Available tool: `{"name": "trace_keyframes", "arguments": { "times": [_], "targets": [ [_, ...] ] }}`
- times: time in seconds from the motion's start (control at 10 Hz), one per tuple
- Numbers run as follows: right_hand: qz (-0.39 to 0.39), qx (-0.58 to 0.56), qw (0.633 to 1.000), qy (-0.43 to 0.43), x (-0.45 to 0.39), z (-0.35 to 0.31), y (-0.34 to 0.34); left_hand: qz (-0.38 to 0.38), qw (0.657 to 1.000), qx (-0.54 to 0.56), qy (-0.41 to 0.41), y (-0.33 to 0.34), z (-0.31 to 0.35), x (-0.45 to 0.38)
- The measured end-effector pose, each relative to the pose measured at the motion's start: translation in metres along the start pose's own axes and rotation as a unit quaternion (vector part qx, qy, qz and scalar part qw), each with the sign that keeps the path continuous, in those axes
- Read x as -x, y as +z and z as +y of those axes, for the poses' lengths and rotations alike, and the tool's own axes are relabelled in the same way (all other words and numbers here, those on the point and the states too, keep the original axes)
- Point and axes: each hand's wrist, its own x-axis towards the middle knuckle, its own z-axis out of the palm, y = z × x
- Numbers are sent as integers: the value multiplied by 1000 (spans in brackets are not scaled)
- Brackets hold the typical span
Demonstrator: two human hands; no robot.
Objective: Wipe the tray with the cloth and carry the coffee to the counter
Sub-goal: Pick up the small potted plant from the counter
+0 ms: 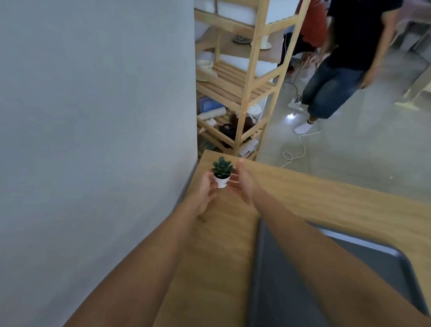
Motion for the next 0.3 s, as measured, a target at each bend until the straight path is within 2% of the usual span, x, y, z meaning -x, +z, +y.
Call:
{"name": "trace_keyframes", "arguments": {
  "times": [0.3],
  "targets": [
    [9, -60, 998, 24, -38, -19, 22, 27, 999, 26, 17, -10, 19, -36]
  ]
}}
